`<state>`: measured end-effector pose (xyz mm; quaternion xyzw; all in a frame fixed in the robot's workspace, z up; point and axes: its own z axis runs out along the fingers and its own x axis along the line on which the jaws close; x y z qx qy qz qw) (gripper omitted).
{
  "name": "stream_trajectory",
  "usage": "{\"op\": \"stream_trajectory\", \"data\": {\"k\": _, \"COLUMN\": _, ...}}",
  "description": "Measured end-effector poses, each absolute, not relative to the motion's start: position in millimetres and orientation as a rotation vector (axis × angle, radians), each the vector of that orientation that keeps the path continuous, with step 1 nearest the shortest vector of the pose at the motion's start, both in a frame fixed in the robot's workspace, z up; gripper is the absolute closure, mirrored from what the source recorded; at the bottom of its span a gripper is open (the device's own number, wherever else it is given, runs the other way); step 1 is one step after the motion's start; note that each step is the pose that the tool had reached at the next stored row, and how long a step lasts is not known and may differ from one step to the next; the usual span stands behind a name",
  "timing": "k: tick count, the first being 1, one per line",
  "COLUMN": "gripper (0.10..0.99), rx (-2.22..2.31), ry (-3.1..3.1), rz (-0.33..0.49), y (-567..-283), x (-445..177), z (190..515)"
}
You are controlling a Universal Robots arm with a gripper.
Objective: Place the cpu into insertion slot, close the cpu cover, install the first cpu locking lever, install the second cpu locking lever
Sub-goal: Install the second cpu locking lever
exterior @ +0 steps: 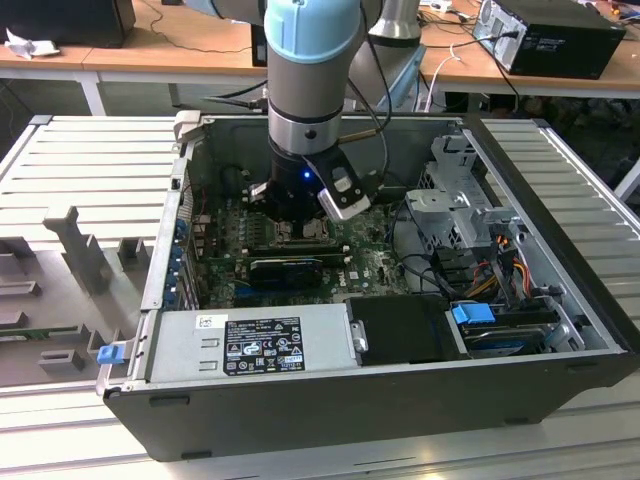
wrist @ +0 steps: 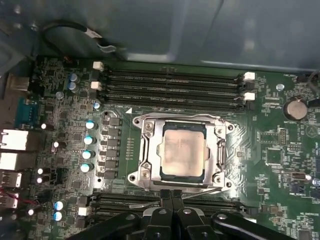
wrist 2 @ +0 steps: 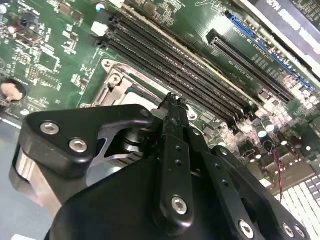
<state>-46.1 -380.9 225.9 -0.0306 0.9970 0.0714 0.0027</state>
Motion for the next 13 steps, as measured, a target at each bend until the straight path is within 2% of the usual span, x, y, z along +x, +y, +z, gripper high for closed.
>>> {"op": "stream_trajectory", "data": {"k": 13, "gripper": 0.980, "rx": -0.108, "ry": 3.112, "rz": 0.358, "y": -394.7, "x": -68.5, "z": 217.1}}
